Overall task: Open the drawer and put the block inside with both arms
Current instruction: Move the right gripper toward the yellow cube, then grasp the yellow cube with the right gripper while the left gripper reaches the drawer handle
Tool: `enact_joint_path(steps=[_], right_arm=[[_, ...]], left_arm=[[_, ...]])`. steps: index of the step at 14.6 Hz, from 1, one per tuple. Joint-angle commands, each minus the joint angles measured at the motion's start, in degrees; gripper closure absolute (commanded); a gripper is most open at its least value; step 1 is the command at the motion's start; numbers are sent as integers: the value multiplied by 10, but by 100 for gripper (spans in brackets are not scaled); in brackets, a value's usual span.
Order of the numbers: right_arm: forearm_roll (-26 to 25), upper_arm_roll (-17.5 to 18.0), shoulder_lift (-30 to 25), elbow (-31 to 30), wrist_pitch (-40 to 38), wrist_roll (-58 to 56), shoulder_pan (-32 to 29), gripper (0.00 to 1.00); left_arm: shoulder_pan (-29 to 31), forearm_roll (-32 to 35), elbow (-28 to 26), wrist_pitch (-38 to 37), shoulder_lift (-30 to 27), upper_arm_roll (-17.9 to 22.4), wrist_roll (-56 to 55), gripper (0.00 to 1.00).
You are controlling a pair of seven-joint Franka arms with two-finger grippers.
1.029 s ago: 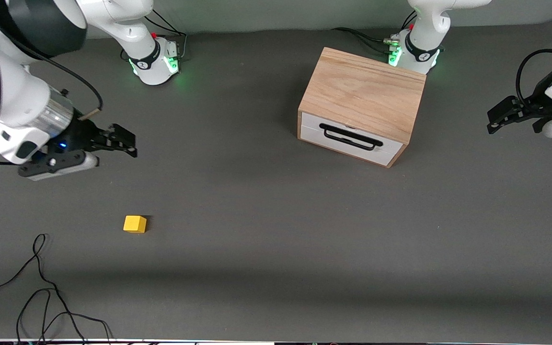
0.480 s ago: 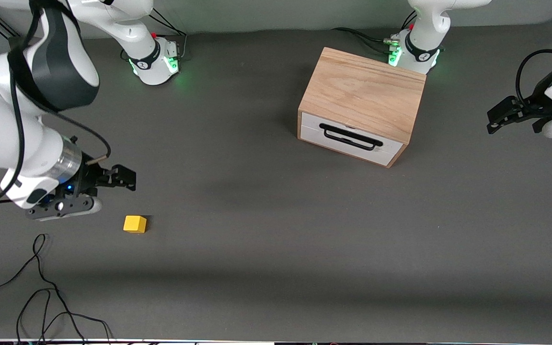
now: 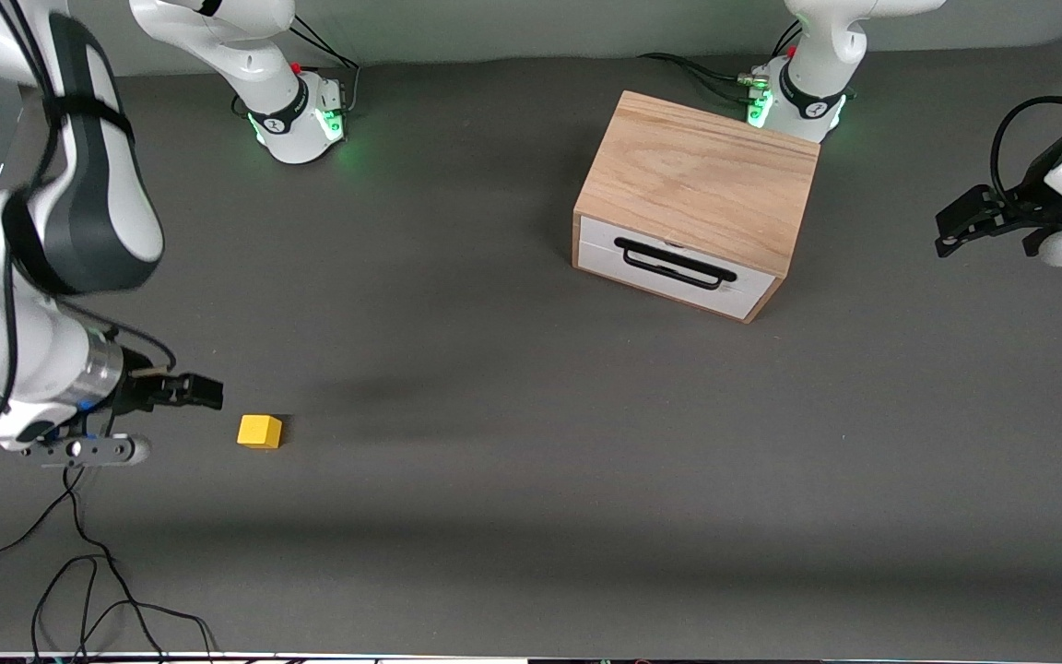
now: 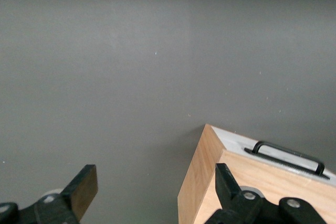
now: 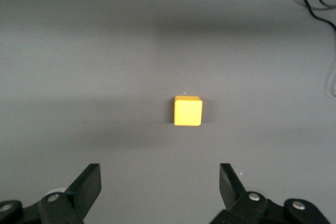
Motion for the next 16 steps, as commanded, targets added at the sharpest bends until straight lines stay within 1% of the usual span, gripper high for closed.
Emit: enact_joint_path(steps=[1,4,6,7,8,12,14,16], right_arm=[[0,-6,11,-52,62,11,1,0],[7,-19,42,-85,109,14,-2,0],[28,-20,50,-130,165,13,-2,0],[28,-21,48,-158,204,13,-2,0],[28,-20,49,-174,227,14,-3,0],[29,-21,77,-177,261,16,-3,0],[29,-20,97,-177,279,17,-12,0],[29,-21,107,-177,287,17,-12,0]], left_arm=[[-8,-6,0,-28,5,-2,23,0],[-17,-9,0,-22,16,-2,-1,0],[-29,-24,-1,-19,31,-3,-81,0],[-47,-25,-1,-17,40,-3,-135,0],[-66,-25,0,-17,49,-3,-180,0],[-141,-25,0,-14,83,-3,-386,0],[-161,-27,0,-12,103,-3,-445,0],[-177,-49,0,-6,135,-4,-550,0]])
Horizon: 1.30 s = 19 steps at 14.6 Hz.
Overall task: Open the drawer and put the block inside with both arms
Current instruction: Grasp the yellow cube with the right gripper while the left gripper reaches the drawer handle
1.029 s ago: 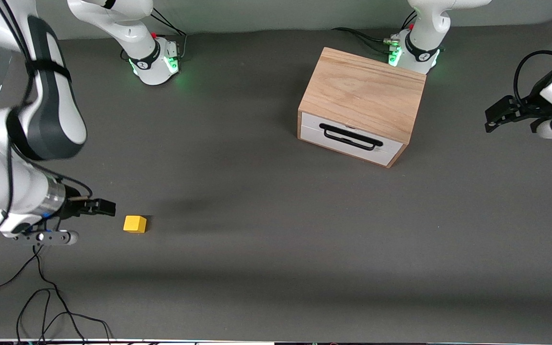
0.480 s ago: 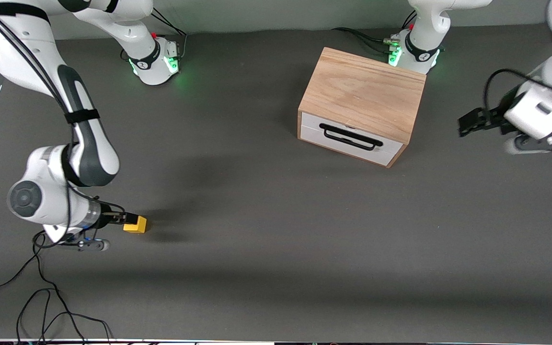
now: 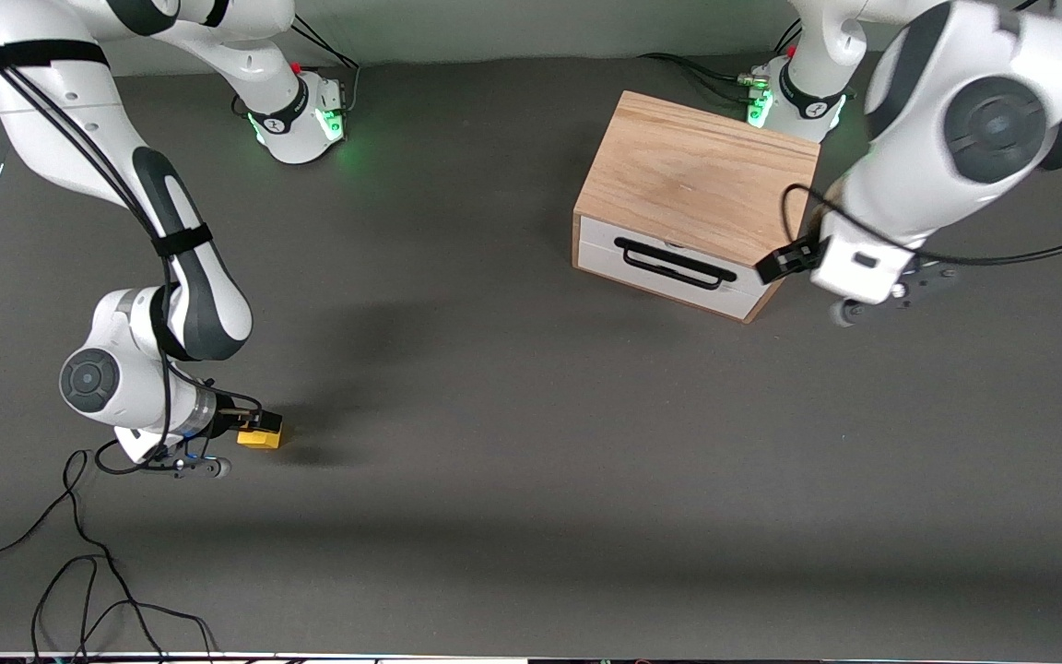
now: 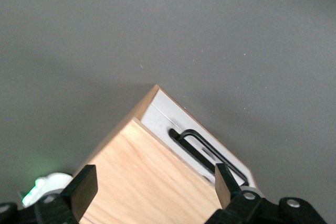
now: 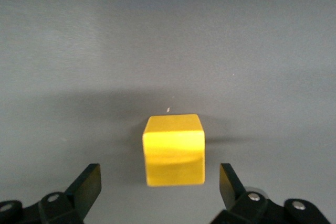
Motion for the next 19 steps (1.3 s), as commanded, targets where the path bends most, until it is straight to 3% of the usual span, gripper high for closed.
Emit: enact_joint_path(steps=[1,6,10,19], right_arm=[[6,3,17,0,17,11,-6,0],[5,3,47,1,39,12,-7,0],[5,3,54,4,45,12,-4,0],[4,3,60,10,54,12,-7,0]], left_arm=[[-25,-25,2,19,40,8,-140,0],[-68,-28,2,79,97,6,-285,0],[-103,-28,-4,116,147,6,-341,0],[-113,-28,-40,117,178,6,-362,0]])
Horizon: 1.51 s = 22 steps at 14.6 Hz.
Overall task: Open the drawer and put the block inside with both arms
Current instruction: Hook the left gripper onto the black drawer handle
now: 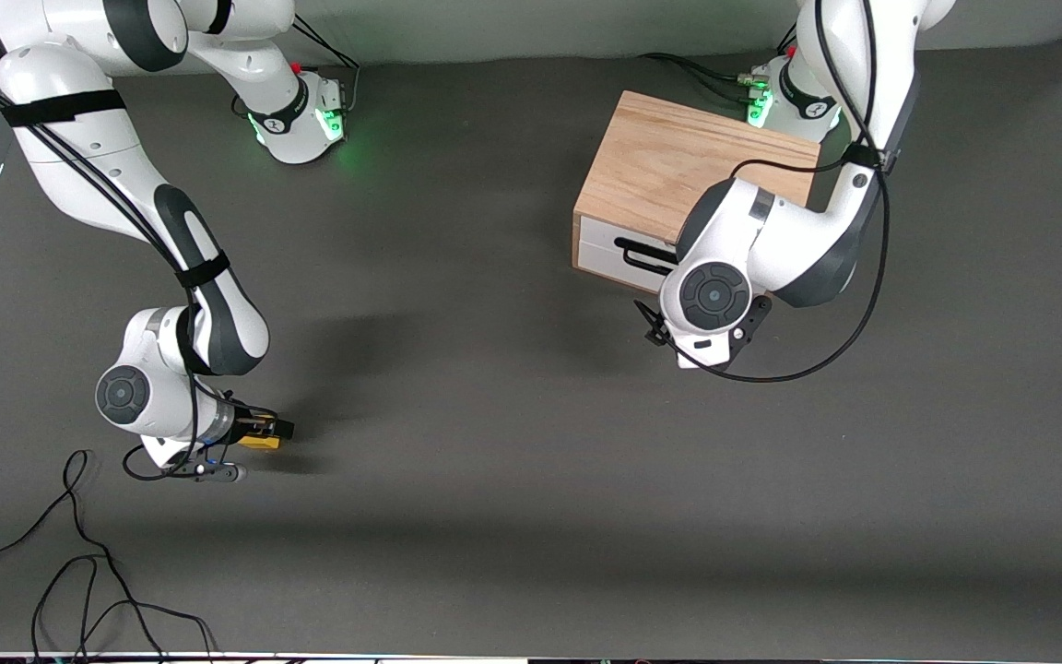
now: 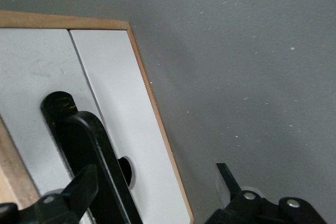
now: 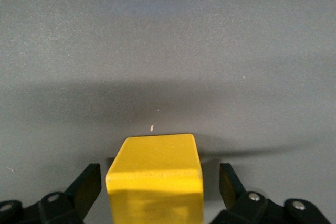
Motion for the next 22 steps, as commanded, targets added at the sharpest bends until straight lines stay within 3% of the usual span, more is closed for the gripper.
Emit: enact_joint_path(steps=[1,8,15,19,22], right_arm=[[3,2,6,7,5,12,-1,0],[3,2,17,11,7,5,-2,13],[-2,2,17,15,7,4,-4,18],[-3,2,16,18,4,3,-3,53],[-3,3,14,26,0,5,-1,65]], left_arm=[[-13,-6,-21,1,-9,6,-23,0],[-26,-6,-39,3,2,6,-51,0],[-48,13,-32,7,20,7,-123,0],[-44,51,-28,24,38,7,-126,0],[-41,50,-25,51,41,7,-124,0]])
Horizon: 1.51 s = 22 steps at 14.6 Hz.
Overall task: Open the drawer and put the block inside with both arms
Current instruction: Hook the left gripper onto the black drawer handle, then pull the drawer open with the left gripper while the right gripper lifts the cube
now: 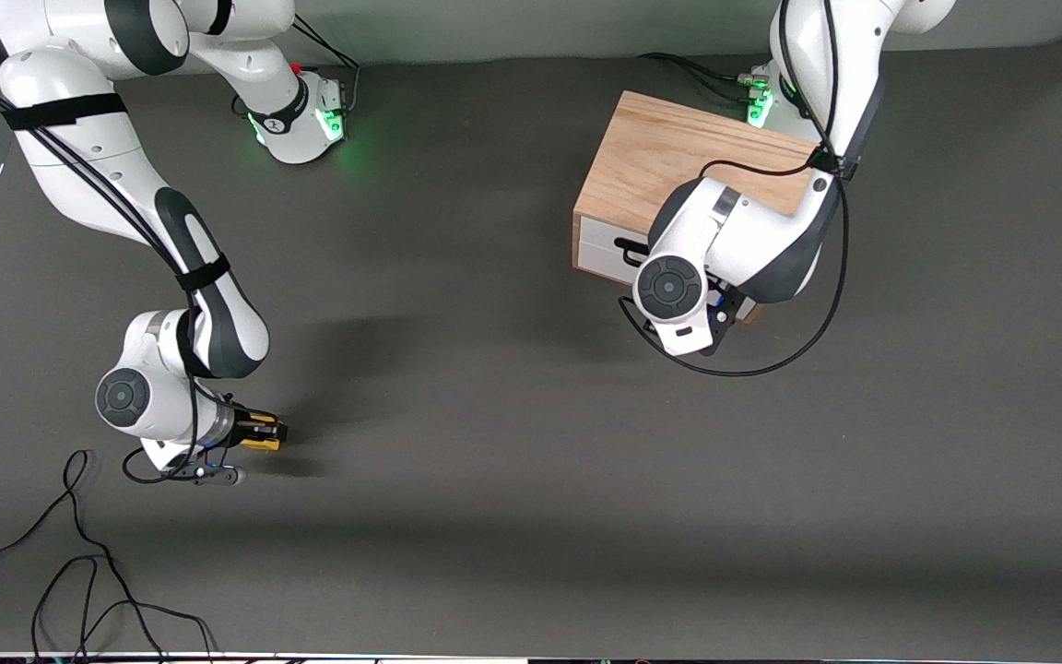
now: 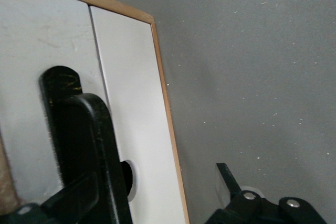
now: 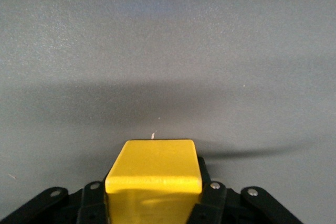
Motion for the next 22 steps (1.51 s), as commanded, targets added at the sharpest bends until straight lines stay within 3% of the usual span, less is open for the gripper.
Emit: enact_joint_path(steps=[1,8,16,22], right_arm=[[-3,3,7,15,0,5,0,67],[-3,3,10,13,0,4,-2,99],[-3,3,11,10,0,5,-2,99],[-3,3,11,11,0,4,-2,99]], left_arm=[[-9,7,-5,49,33,7,-12,0],[-7,2,-1,66,52,7,-7,0],[26,6,96,65,59,9,82,0],[34,7,121,112,61,9,126,0]])
